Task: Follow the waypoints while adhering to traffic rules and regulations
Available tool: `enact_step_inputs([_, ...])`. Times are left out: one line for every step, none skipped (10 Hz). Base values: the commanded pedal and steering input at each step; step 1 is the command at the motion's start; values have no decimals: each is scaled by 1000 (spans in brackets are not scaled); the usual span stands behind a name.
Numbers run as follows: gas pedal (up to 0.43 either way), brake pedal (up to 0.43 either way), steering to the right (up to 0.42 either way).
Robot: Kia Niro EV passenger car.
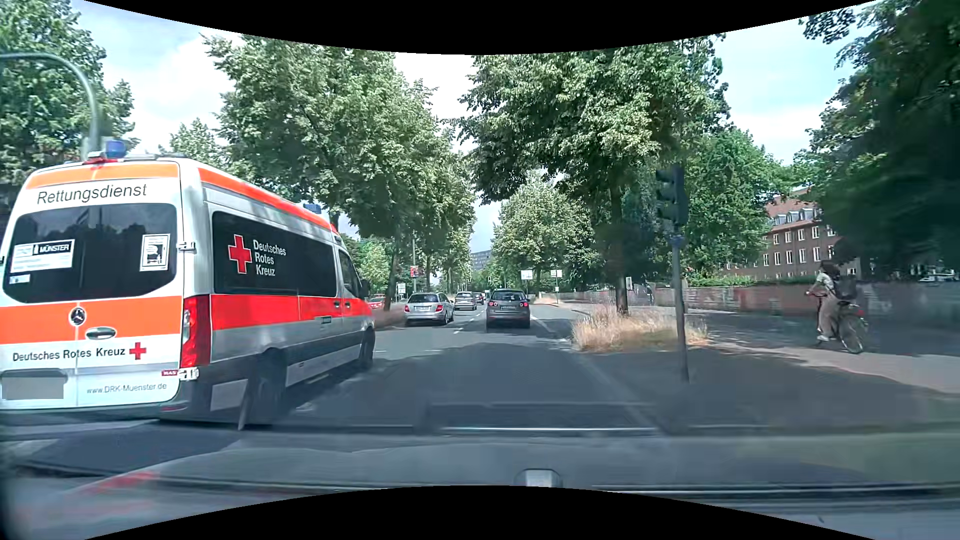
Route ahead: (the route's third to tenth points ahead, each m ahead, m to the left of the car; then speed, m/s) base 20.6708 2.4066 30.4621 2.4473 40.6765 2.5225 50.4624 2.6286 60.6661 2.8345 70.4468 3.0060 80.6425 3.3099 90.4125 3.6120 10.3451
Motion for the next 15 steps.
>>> enact_step_inputs([220,18,3])
enact_step_inputs([209,18,3])
enact_step_inputs([209,18,3])
enact_step_inputs([209,18,3])
enact_step_inputs([189,18,3])
enact_step_inputs([189,18,3])
enact_step_inputs([189,18,3])
enact_step_inputs([189,18,3])
enact_step_inputs([189,18,3])
enact_step_inputs([189,18,3])
enact_step_inputs([189,18,3])
enact_step_inputs([189,18,1])
enact_step_inputs([189,18,0])
enact_step_inputs([189,18,-1])
enact_step_inputs([189,18,-1])
